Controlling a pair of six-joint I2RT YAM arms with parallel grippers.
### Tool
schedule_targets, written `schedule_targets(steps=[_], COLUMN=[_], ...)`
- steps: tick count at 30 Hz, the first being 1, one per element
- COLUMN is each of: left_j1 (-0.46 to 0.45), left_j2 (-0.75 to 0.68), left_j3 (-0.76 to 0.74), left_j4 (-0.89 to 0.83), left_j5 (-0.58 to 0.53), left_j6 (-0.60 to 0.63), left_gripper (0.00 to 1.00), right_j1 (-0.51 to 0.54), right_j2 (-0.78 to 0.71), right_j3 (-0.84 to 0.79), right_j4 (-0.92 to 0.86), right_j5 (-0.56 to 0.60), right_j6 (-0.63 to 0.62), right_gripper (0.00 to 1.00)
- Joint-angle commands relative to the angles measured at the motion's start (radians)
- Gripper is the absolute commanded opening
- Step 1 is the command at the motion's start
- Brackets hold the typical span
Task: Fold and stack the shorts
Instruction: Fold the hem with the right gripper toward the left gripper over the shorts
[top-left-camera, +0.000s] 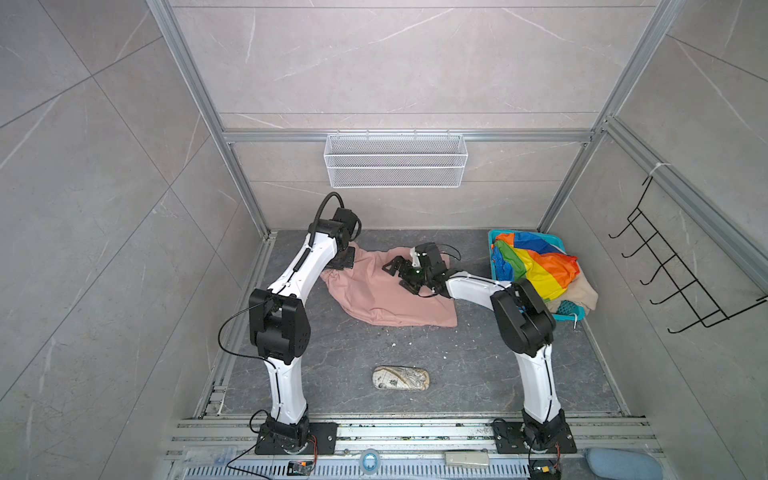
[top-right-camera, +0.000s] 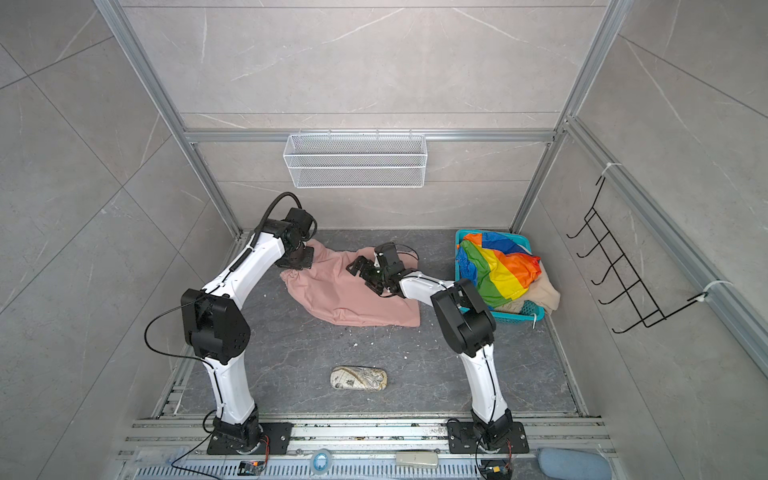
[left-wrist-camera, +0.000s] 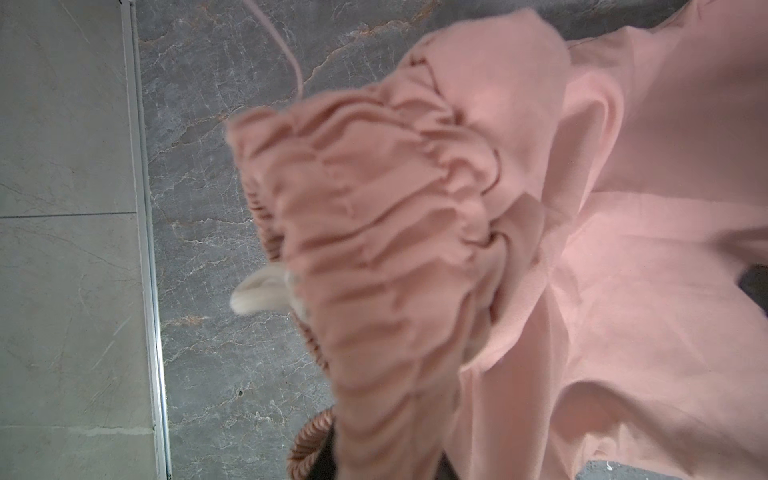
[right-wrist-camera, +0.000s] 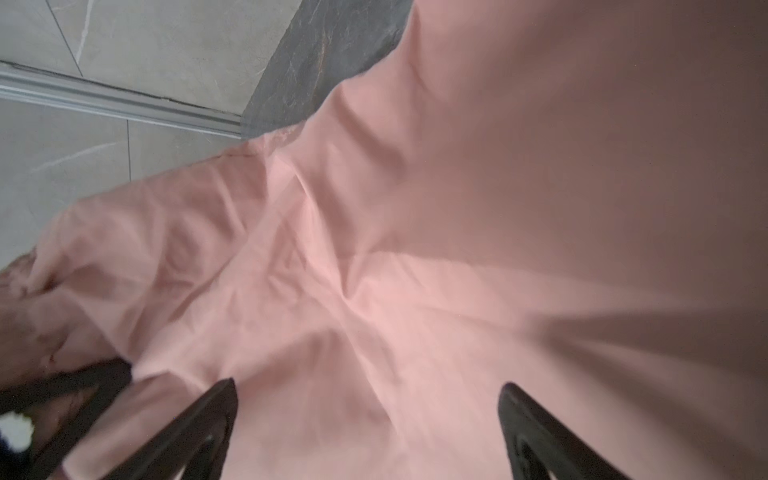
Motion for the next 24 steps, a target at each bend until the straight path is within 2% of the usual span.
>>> schedule_targets(steps=[1,7,10,14,17,24], left_j1=[0.004,0.005,0.005,0.005,0.008,0.011], left_j2=[-0.058,-0.045,-0.028,-0.028,-0.038,-0.056], left_j3=[0.033,0.020,0.028,0.046,0.047,0.030], left_j4=[-0.035,-0.026,-0.038,-0.056,-0.062,-0.056], left_j5=[-0.005,-0.010,-0.020,-0.082,-0.144,-0.072], left_j6=[0.020,0.029,0.041,0.073,0.094,0.059], left_gripper=[0.00,0.00,0.00,0.00,0.00,0.00], right_j1=[0.011,0.021,0.025,0.016,0.007,0.081], right_j2=[0.132,0.279,0.285,0.165,0.038,-0.148], right_j3=[0.159,0.367,0.393,0.288,0.125,-0.178], right_j4=[-0.003,-0.059,-0.092,-0.088,-0.050,0.088], right_j5=[0.007,0.017,0.011,0.009,0.004,-0.001], right_j6=[0.117,0.162,0.148,0.092,0.071,0.091], right_gripper=[0.99,0.99,0.99,0.99,0.99,0.99])
